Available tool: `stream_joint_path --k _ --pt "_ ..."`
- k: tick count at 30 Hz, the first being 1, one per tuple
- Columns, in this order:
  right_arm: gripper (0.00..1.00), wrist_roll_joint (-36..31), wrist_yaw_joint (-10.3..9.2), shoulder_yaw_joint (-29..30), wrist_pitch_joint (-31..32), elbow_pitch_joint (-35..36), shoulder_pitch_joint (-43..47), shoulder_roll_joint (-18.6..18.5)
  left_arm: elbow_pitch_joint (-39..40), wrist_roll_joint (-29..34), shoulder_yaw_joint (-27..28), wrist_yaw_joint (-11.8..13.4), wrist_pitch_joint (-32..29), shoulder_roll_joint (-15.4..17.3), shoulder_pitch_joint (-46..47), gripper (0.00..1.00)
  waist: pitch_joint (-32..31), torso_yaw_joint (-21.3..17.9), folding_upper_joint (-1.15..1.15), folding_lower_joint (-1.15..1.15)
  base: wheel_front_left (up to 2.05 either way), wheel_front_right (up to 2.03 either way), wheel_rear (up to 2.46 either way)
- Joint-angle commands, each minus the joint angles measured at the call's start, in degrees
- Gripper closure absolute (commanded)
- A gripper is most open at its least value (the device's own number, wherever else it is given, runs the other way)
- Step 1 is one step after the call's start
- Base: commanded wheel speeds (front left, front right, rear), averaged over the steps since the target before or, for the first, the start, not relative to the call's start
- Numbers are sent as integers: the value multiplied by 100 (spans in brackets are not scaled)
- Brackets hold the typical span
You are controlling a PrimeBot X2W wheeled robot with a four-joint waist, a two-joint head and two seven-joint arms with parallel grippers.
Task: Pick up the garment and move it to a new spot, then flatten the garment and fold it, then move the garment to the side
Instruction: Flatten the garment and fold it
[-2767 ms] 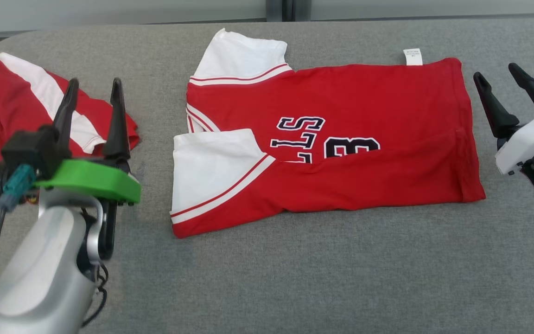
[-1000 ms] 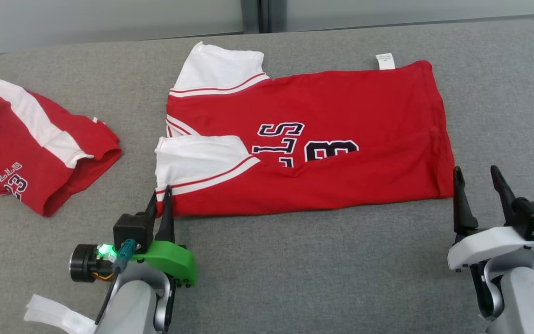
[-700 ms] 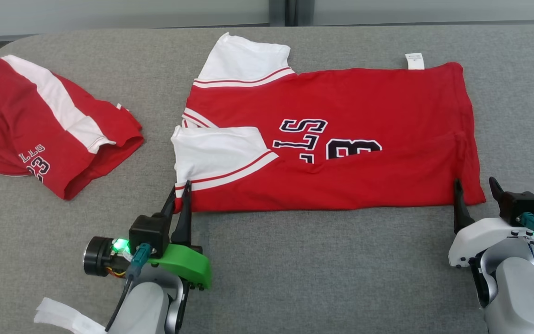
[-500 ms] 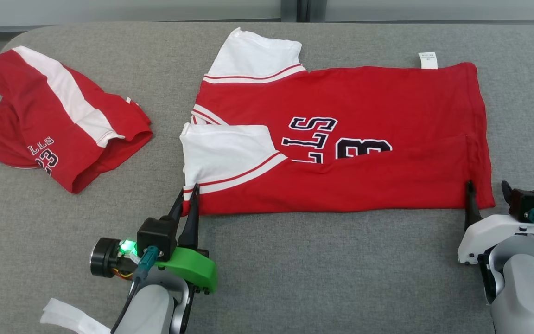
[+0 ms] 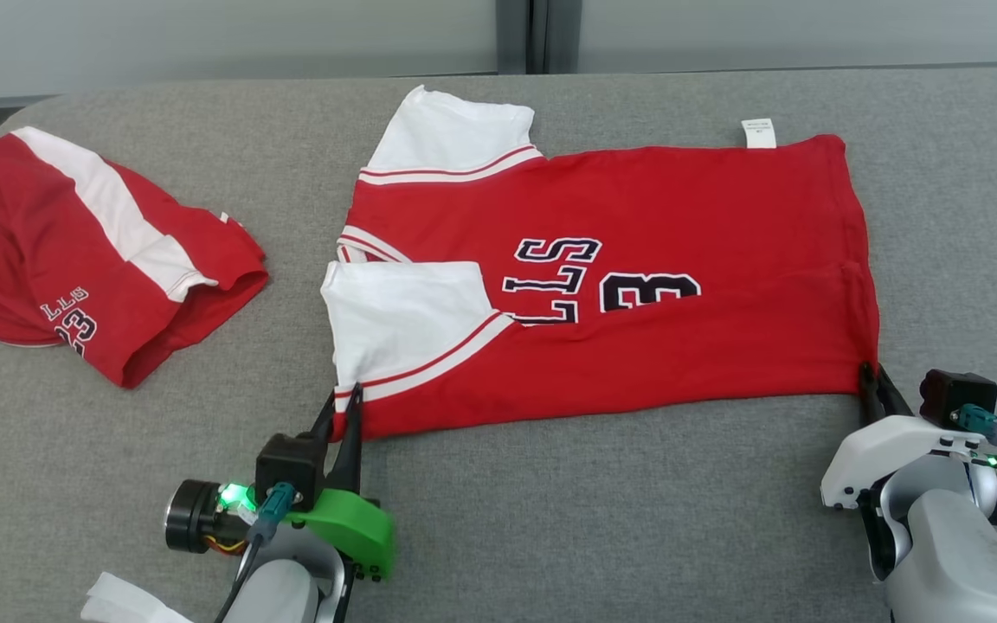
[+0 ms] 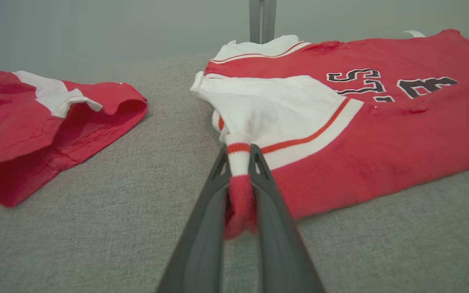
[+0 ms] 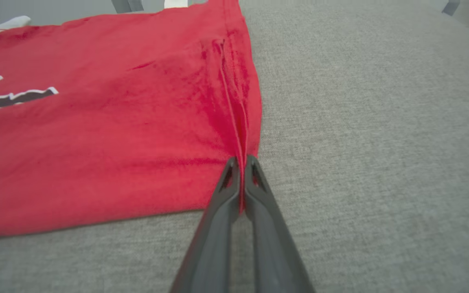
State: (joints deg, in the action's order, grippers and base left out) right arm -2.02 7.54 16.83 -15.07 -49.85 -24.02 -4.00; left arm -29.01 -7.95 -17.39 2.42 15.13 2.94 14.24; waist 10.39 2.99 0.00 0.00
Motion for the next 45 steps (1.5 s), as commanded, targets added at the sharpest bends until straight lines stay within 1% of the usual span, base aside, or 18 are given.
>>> stream_joint_path --k 1,8,12,17,20,24,26,27,28,29,30,32,33,35,37,42,43,45 --pt "100 135 -11 -97 -13 -5 29 -67 -80 17 23 -17 1 70 -87 100 -113 -89 0 0 0 0 0" --pt "100 861 -12 -683 -14 160 350 -417 -346 -35 91 -99 1 182 -258 100 -389 -161 0 0 0 0 0" --pt "100 1352 -13 -992 134 374 616 -666 -340 -64 126 -133 1 287 -411 100 -502 -198 0 0 0 0 0" --pt "100 2083 -15 -1322 591 961 1105 -971 -221 -99 53 -284 -24 393 -638 100 -564 -221 0 0 0 0 0" --pt "100 2439 -16 -1445 979 1369 1459 -1135 -64 -128 4 -378 -127 467 -736 100 -558 -229 0 0 0 0 0" --pt "100 2871 -15 -1513 1560 1928 1920 -1261 172 -199 -117 -541 -461 488 -834 100 -481 -219 0 0 0 0 0" --pt "100 2999 -13 -1539 1719 2184 2068 -1241 247 -203 -164 -543 -549 479 -822 100 -441 -229 0 0 0 0 0" --pt "82 3006 -12 -1533 1733 2314 2134 -1245 260 -177 -193 -526 -569 471 -807 80 -422 -236 0 0 0 0 0" --pt "29 2989 -12 -1499 1703 2404 2157 -1232 282 -157 -206 -496 -572 458 -778 34 -405 -243 0 0 0 0 0" --pt "0 2976 -12 -1445 1667 2513 2162 -1175 307 -151 -207 -461 -538 432 -731 0 -383 -255 0 0 0 0 0" --pt "0 2923 -12 -1424 1620 2597 2150 -1149 316 -153 -201 -427 -514 414 -703 0 -365 -266 0 0 0 0 0" --pt "0 2574 -11 -1326 1403 2800 2060 -1174 344 -95 -177 -316 -419 424 -604 0 -295 -302 0 0 0 0 0" --pt "0 2410 -11 -1219 1240 2914 1959 -1111 375 -64 -161 -264 -350 436 -545 0 -254 -324 0 0 0 0 0" --pt "0 2231 -6 -1142 1038 3167 1817 -864 467 -136 -41 -154 -224 407 -443 0 -170 -365 0 0 0 0 0" --pt "0 1994 -8 -1032 859 3419 1689 -790 643 -183 71 -100 -118 401 -280 0 -61 -407 0 0 0 0 0" --pt "0 1537 -9 -1004 695 3825 1255 -512 953 -159 186 -206 -58 541 347 0 293 -554 0 0 0 0 0" --pt "0 1468 -10 -1001 683 3851 1181 -483 955 -121 152 -252 -102 568 502 0 355 -583 0 0 0 0 0" --pt "0 1278 -10 -995 618 3933 977 -441 908 -51 52 -434 -314 667 901 0 542 -664 0 0 0 0 0"
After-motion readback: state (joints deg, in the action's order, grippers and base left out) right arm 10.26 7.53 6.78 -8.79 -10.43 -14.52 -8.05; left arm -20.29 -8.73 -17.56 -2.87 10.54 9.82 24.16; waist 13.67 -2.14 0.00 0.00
